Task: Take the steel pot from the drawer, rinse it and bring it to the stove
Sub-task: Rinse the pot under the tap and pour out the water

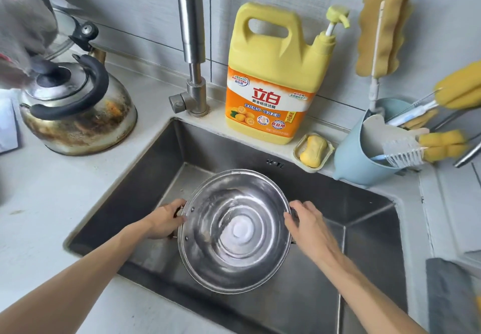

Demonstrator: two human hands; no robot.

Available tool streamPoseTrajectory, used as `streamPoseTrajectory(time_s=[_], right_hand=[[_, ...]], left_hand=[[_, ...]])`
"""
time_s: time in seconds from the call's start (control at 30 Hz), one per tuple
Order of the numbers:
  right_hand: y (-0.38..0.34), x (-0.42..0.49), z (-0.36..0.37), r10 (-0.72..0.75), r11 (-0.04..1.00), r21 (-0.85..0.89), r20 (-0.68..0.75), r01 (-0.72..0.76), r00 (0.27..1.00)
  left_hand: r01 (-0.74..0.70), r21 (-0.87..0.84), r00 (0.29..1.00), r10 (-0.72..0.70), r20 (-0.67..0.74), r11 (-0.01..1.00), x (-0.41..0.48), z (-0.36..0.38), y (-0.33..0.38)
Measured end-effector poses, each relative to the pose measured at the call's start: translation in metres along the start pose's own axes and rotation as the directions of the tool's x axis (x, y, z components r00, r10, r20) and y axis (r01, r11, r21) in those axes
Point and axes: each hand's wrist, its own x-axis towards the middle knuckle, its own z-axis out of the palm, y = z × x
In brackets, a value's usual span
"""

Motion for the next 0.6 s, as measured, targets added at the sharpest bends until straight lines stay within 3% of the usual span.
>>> streamPoseTrajectory(time_s=[0.17, 0.33, 0.6], right_hand=[[-0.009, -0.005, -0.025, -0.072, 0.995, -0.086, -0.152, 0.059, 0.986], [-0.001, -0.016, -0.018, -0.122, 0.992, -0.010, -0.295, 0.124, 0.948], [0.006, -0.035, -0.012, -0.108, 0.975, 0.110, -0.522, 0.193, 0.846]], left_hand=[[-0.110, 0.001, 0.967, 0.108, -0.231, 0.994, -0.012, -0.007, 0.017], [-0.201, 0.044, 0.885, 0.201, -0.421, 0.979, -0.029, -0.028, 0.030], [-0.345, 0.138, 0.719, 0.356, -0.597, 0.928, -0.075, -0.040, 0.063]])
